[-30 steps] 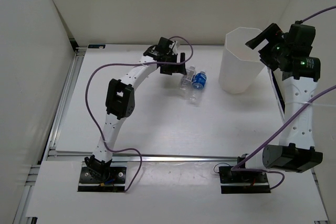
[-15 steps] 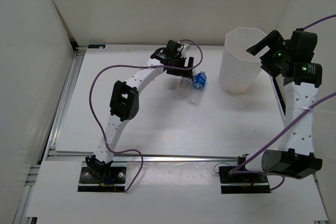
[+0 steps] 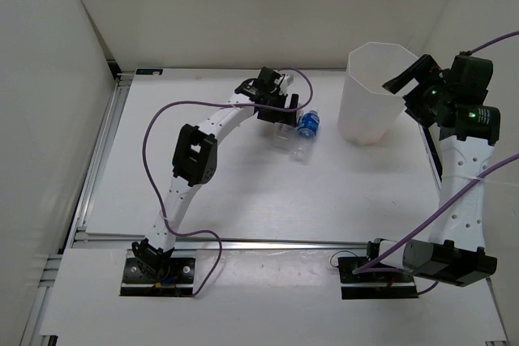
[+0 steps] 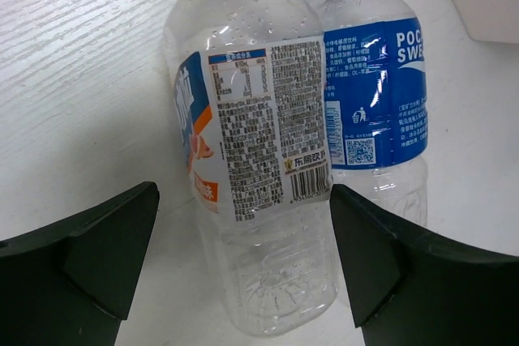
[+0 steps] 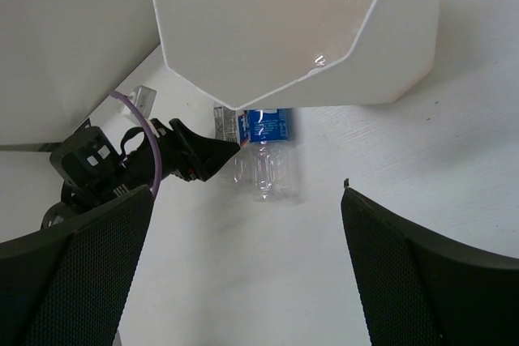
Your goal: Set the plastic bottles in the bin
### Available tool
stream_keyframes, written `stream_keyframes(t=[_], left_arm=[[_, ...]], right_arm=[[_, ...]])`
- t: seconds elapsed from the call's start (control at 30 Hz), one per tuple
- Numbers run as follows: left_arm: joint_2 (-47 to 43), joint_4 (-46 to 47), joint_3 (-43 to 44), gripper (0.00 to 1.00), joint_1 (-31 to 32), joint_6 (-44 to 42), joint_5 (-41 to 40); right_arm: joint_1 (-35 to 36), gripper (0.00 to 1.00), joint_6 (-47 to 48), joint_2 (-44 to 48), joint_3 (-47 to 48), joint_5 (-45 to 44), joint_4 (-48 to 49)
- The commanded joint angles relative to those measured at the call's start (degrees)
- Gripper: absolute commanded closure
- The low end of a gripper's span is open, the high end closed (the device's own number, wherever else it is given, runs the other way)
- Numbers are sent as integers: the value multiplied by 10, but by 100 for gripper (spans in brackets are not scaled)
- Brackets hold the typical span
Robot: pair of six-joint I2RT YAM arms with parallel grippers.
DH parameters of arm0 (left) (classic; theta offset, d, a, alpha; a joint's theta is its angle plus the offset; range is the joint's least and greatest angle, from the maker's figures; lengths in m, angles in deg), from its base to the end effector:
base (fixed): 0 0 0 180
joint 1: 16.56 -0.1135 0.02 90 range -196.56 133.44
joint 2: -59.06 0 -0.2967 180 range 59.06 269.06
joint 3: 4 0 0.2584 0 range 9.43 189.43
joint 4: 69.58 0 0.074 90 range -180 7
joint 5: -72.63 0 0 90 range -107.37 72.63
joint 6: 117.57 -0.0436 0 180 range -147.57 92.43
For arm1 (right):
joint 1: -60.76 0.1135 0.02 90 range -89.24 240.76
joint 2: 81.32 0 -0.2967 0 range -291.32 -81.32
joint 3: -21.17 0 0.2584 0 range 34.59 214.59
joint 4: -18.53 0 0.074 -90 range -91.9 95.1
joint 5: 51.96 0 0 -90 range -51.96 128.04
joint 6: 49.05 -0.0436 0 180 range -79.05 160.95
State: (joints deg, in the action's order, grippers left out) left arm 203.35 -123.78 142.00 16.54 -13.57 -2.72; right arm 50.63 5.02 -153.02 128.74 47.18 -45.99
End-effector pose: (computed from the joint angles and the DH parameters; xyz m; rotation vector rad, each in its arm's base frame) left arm 0.4882 -0.3314 0.2022 0.5359 2.5108 -0.6502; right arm 0.2364 -0.0352 0.4905 0.7269 1.9634 0.4399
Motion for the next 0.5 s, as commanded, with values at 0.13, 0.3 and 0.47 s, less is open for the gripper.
stream_keyframes(t=[0.13, 0.3, 0.47], left_arm=[[3, 4, -9, 12, 13, -9, 19], [-3, 4, -31, 27, 13, -9, 19], [-15, -1, -31, 48, 13, -9, 19]], right_arm=[[-5, 0, 9, 12, 4, -37, -14], [-5, 0, 2, -29, 53, -90, -27], [-5, 0, -5, -66, 98, -84, -27]])
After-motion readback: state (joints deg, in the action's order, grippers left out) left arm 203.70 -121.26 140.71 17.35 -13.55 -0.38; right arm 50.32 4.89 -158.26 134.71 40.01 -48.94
